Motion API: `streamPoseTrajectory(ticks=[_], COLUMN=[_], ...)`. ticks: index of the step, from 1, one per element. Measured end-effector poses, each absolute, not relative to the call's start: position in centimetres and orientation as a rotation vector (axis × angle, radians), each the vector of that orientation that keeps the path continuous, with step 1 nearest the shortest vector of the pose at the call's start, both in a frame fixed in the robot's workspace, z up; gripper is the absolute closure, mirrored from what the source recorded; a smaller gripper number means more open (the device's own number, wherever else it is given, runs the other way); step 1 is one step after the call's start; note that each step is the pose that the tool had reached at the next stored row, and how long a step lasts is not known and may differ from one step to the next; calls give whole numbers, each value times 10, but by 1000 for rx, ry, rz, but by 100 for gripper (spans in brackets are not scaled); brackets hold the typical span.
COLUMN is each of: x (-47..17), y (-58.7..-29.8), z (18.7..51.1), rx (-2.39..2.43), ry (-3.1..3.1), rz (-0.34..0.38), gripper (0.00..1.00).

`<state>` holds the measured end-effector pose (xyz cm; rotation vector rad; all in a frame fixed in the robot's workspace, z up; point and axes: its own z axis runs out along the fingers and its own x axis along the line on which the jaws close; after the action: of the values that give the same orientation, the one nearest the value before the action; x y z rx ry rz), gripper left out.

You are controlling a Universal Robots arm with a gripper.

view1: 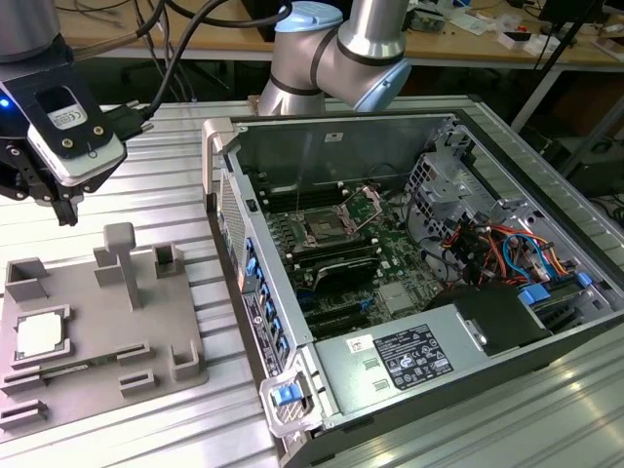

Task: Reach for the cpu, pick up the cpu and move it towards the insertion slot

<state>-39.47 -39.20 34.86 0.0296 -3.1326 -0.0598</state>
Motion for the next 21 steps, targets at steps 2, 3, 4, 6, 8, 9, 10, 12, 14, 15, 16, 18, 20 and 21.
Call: streamPoseTrajectory(ticks=[2, 3, 4, 6, 8, 9, 10, 12, 14, 15, 16, 18, 20, 21], x=[-395, -396, -396, -397, -397, -397, -397, -398, -399, -399, -399, -400, -401, -401], y=[-392, -392, -392, -392, -392, -392, -392, -392, -392, -392, -392, -392, -392, -392], z=[349, 349, 349, 349, 349, 349, 349, 349, 348, 348, 348, 347, 347, 347], rx=[30, 30, 30, 30, 30, 30, 30, 30, 30, 30, 30, 30, 30, 30], ry=[-3133, -3133, -3133, -3133, -3133, -3133, -3133, -3133, -3133, -3133, -3133, -3133, -3132, -3133], rz=[-60, -60, -60, -60, -60, -60, -60, -60, -60, -60, -60, -60, -60, -60], gripper=[89, 89, 89, 89, 89, 89, 89, 89, 89, 89, 89, 89, 89, 89])
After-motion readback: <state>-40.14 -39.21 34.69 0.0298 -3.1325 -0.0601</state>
